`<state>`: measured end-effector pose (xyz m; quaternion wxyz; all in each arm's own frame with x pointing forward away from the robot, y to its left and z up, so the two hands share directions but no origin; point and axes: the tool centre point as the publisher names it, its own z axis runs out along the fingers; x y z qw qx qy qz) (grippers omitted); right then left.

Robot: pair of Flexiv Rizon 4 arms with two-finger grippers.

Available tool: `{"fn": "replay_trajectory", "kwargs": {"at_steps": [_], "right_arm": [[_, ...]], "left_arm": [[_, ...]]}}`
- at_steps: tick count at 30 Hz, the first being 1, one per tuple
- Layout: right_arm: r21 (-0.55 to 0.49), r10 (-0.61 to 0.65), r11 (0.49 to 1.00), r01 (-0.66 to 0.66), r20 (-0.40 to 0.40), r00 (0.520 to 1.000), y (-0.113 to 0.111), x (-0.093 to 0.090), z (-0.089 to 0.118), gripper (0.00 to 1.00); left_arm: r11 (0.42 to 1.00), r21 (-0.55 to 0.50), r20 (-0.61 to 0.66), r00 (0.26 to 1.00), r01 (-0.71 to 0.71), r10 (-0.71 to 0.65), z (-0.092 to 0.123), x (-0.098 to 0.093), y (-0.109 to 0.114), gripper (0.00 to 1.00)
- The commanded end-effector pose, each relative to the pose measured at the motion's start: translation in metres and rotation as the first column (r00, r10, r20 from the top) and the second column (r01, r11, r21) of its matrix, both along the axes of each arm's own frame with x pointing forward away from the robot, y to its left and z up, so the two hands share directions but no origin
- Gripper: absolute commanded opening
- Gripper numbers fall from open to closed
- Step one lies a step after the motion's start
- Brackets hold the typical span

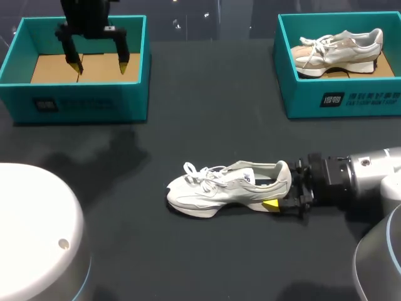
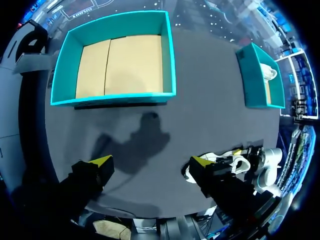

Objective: Take the shoe out of the shoebox, open the shoe tongue, remove and reinsert the insole, then place the shoe into the shoebox

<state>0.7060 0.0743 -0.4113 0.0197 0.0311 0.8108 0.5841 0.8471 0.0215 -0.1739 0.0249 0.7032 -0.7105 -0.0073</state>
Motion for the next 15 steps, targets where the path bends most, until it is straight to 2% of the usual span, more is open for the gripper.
{"fn": "replay_trajectory", "kwargs": {"at_steps": [1, 10, 15], "right_arm": [[-0.003, -0.001, 1.000, 0.001, 0.001, 1.000, 0.000, 0.001, 0.000, 0.00], [-0.003, -0.001, 1.000, 0.001, 0.001, 1.000, 0.000, 0.001, 0.000, 0.00], [-0.003, -0.001, 1.000, 0.001, 0.001, 1.000, 0.000, 0.001, 0.000, 0.00]], "left_arm": [[1.000, 0.024, 0.080, 0.997, -0.003, 0.001, -0.001, -0.039, -0.033, 1.00], [0.999, 0.032, 0.096, 0.995, 0.005, -0.008, -0.008, -0.091, -0.107, 1.00], [0.999, 0.038, 0.109, 0.994, -0.006, 0.002, -0.017, -0.109, -0.143, 1.00]]}}
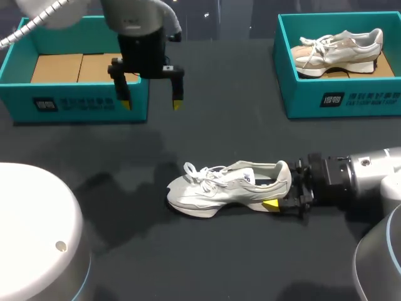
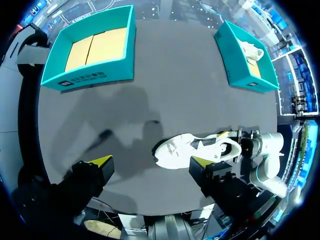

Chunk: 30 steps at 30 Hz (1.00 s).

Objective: Take the shoe out of the shoebox, open the shoe tongue, remove and reinsert the insole, then place the shoe into the shoebox

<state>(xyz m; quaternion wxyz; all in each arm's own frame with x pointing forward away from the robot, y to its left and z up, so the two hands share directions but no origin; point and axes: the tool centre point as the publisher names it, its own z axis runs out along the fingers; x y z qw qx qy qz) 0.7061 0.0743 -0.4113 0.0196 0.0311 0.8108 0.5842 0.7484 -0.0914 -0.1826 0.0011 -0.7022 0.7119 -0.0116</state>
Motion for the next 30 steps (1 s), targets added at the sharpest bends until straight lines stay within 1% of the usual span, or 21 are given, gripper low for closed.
{"fn": "replay_trajectory", "kwargs": {"at_steps": [1, 10, 19, 30], "right_arm": [[-0.003, -0.001, 1.000, 0.001, 0.001, 1.000, 0.000, 0.000, 0.000, 0.00], [-0.003, -0.001, 1.000, 0.001, 0.001, 1.000, 0.000, 0.000, 0.000, 0.00], [-0.003, -0.001, 1.000, 0.001, 0.001, 1.000, 0.000, 0.000, 0.000, 0.00], [-0.003, -0.001, 1.000, 0.001, 0.001, 1.000, 0.000, 0.000, 0.000, 0.00]], "left_arm": [[1.000, 0.028, 0.045, 0.999, -0.009, 0.007, -0.010, -0.012, -0.036, 1.00], [0.997, 0.079, 0.037, 0.999, -0.023, 0.020, -0.032, -0.021, -0.088, 1.00], [0.992, 0.127, 0.017, 1.000, 0.016, -0.018, -0.053, -0.033, -0.124, 1.00], [0.983, 0.176, -0.059, 0.997, 0.051, -0.041, -0.076, -0.037, -0.167, 1.00]]}}
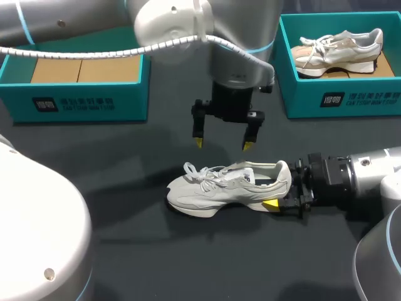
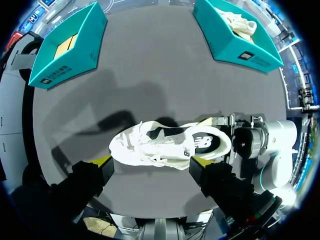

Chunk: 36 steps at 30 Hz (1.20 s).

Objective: Take the shoe out of the shoebox, open the shoe tongue, remove and reinsert the insole, then place the shoe into the shoebox

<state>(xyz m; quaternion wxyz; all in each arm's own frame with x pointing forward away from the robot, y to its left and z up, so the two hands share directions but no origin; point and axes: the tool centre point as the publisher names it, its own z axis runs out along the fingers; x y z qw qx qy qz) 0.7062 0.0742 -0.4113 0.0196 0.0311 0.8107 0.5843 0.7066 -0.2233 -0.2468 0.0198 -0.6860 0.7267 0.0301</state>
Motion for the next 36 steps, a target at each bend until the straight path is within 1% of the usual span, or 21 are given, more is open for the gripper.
{"fn": "replay_trajectory", "kwargs": {"at_steps": [1, 11, 16, 24, 32, 36], "right_arm": [[-0.003, -0.001, 1.000, 0.001, 0.001, 1.000, 0.000, 0.000, 0.000, 0.00], [-0.003, -0.001, 1.000, 0.001, 0.001, 1.000, 0.000, 0.000, 0.000, 0.00], [-0.003, -0.001, 1.000, 0.001, 0.001, 1.000, 0.000, 0.000, 0.000, 0.00], [-0.003, -0.001, 1.000, 0.001, 0.001, 1.000, 0.000, 0.000, 0.000, 0.00], [-0.003, -0.001, 1.000, 0.001, 0.001, 1.000, 0.000, 0.000, 0.000, 0.00], [-0.003, -0.001, 1.000, 0.001, 0.001, 1.000, 0.000, 0.000, 0.000, 0.00]], "left_arm": [[0.995, 0.096, -0.027, 1.000, 0.006, -0.003, -0.014, 0.004, -0.038, 1.00], [0.986, 0.168, -0.025, 1.000, -0.003, 0.007, -0.041, -0.002, -0.068, 1.00], [0.979, 0.202, -0.023, 1.000, -0.013, 0.018, -0.054, -0.005, -0.078, 1.00], [0.969, 0.248, -0.023, 0.999, -0.022, 0.029, -0.072, -0.010, -0.082, 1.00], [0.965, 0.260, -0.033, 0.999, -0.028, 0.038, -0.077, -0.008, -0.077, 0.99], [0.964, 0.265, -0.037, 0.998, -0.034, 0.045, -0.077, -0.006, -0.072, 0.96]]}}
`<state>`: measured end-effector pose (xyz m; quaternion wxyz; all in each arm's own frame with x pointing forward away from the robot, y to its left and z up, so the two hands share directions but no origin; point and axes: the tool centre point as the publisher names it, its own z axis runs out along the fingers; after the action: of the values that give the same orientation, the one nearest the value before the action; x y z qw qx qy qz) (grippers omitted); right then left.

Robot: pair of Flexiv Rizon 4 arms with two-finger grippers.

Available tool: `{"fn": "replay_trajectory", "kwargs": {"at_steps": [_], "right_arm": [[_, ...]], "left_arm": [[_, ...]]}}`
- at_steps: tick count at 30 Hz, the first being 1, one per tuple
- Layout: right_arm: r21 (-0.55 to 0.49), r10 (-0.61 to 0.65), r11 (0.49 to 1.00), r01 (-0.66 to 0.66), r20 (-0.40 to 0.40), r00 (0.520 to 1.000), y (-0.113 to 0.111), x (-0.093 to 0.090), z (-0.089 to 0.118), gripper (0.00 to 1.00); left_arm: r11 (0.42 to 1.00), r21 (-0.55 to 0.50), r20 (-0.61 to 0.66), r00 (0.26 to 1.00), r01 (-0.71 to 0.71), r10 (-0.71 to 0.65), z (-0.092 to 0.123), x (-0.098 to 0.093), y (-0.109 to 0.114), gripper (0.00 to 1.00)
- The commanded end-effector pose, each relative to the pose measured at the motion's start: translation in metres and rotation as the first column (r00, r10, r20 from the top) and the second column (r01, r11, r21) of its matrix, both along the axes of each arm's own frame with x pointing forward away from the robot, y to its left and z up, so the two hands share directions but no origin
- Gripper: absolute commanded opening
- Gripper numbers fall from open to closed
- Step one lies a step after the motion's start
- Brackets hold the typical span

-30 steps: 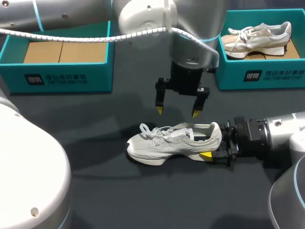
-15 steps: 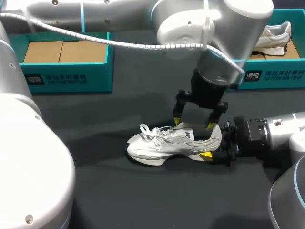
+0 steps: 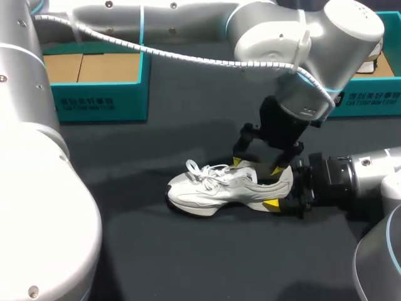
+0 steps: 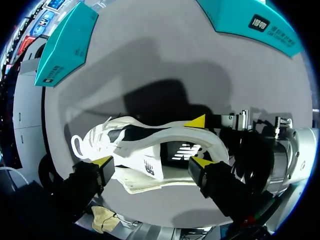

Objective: Take the shoe out of the shoebox, open the shoe tongue, remove and reinsert the insole, then place the shoe into the shoebox

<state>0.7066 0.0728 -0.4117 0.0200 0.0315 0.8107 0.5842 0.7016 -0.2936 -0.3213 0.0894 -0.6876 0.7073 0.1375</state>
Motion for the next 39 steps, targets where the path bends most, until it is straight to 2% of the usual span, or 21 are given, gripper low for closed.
{"fn": "replay_trajectory", "kwargs": {"at_steps": [1, 13, 25, 36, 39], "right_arm": [[-0.003, 0.000, 1.000, 0.000, 0.001, 1.000, 0.001, 0.000, 0.001, 0.00], [-0.003, 0.000, 1.000, 0.000, 0.001, 1.000, 0.001, 0.000, 0.001, 0.00], [-0.003, 0.000, 1.000, 0.000, 0.001, 1.000, 0.001, 0.000, 0.001, 0.00], [-0.003, 0.000, 1.000, 0.000, 0.001, 1.000, 0.001, 0.000, 0.001, 0.00], [-0.003, 0.000, 1.000, 0.000, 0.001, 1.000, 0.001, 0.000, 0.001, 0.00]], "left_arm": [[1.000, 0.015, 0.001, 1.000, -0.011, 0.011, -0.002, -0.001, 0.001, 0.96], [0.999, -0.035, -0.025, 1.000, 0.005, -0.006, 0.006, -0.005, 0.024, 0.93], [1.000, 0.012, -0.004, 1.000, -0.005, 0.005, -0.026, -0.005, 0.014, 0.92], [0.997, 0.072, 0.010, 1.000, -0.020, 0.019, -0.032, 0.002, 0.025, 0.78], [0.996, 0.083, 0.014, 1.000, -0.021, 0.020, -0.030, 0.003, 0.029, 0.67]]}}
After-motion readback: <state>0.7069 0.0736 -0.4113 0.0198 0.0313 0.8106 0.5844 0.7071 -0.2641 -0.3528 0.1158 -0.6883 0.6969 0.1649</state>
